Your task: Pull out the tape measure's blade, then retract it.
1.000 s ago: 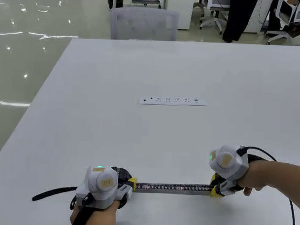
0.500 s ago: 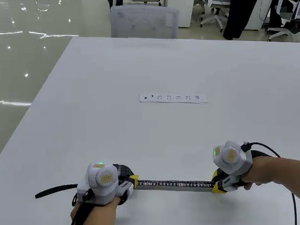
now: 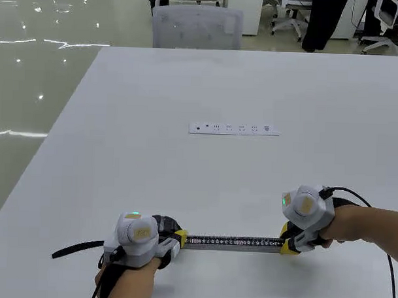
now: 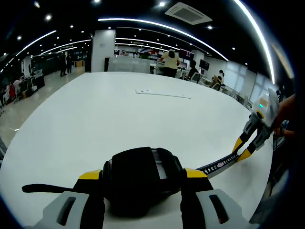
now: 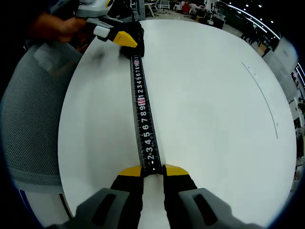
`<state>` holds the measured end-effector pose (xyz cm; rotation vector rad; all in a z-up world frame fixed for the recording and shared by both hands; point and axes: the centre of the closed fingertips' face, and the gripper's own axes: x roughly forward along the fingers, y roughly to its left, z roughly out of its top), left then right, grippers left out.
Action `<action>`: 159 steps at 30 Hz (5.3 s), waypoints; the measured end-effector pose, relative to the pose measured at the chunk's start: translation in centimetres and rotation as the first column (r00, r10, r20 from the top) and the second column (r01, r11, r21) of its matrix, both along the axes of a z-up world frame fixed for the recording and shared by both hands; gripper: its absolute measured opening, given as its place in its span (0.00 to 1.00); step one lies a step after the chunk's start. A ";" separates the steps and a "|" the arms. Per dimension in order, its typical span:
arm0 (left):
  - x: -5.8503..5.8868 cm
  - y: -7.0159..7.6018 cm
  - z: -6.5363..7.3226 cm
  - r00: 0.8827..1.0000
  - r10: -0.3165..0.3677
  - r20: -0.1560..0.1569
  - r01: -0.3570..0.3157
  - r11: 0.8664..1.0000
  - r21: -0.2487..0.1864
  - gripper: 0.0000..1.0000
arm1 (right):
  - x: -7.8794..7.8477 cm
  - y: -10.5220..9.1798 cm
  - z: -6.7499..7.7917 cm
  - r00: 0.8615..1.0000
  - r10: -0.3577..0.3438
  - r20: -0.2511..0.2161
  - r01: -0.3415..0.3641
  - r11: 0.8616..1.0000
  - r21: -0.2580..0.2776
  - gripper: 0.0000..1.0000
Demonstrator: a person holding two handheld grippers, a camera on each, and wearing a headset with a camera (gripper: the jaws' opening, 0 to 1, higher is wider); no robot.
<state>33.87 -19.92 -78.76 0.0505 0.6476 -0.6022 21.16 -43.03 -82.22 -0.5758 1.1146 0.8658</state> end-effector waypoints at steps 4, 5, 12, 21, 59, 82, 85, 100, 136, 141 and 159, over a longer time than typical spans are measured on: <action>0.0 0.0 0.0 1.000 -0.008 -0.001 0.008 1.000 0.000 0.61 | 0.2 0.3 0.0 1.000 -0.009 0.002 0.009 1.000 0.007 0.14; 0.0 0.0 0.0 1.000 -0.008 -0.002 0.008 1.000 0.000 0.61 | 0.2 0.3 0.0 1.000 -0.010 0.002 0.010 1.000 0.008 0.14; 0.0 0.0 0.0 1.000 -0.018 -0.007 0.018 1.000 0.000 0.61 | 0.6 0.7 0.0 1.000 -0.024 0.004 0.024 1.000 0.016 0.14; 0.0 0.0 0.0 1.000 -0.020 -0.007 0.019 1.000 -0.001 0.61 | 0.8 0.9 0.1 0.999 -0.044 0.007 0.044 0.999 0.025 0.14; -0.1 -0.1 -0.1 0.999 -0.029 -0.022 0.029 1.000 0.002 0.61 | 2.0 3.3 0.2 0.997 -0.066 0.042 0.063 0.996 0.069 0.14; 0.0 0.0 -0.1 0.999 -0.030 -0.027 0.030 1.000 0.004 0.61 | 2.6 4.5 0.2 0.995 -0.091 0.051 0.086 0.992 0.087 0.15; 0.0 0.0 -0.1 0.999 -0.029 -0.027 0.029 1.000 0.003 0.61 | 2.8 4.7 0.2 0.994 -0.092 0.053 0.087 0.992 0.089 0.15; 0.0 0.0 -0.1 0.999 -0.030 -0.034 0.030 1.000 -0.001 0.61 | 3.3 5.7 0.1 0.993 -0.096 0.063 0.089 0.991 0.099 0.15; 0.0 0.0 -0.1 0.999 -0.031 -0.044 0.030 0.999 -0.015 0.61 | 4.1 8.8 0.2 0.992 -0.084 0.091 0.070 0.987 0.144 0.14; 0.0 0.0 -0.1 0.999 -0.032 -0.044 0.031 0.999 -0.016 0.61 | 4.2 9.0 0.2 0.992 -0.087 0.090 0.073 0.986 0.148 0.14; -0.1 0.0 -0.1 0.998 -0.031 -0.047 0.031 0.999 -0.016 0.61 | 4.7 9.9 0.3 0.991 -0.092 0.094 0.075 0.982 0.171 0.14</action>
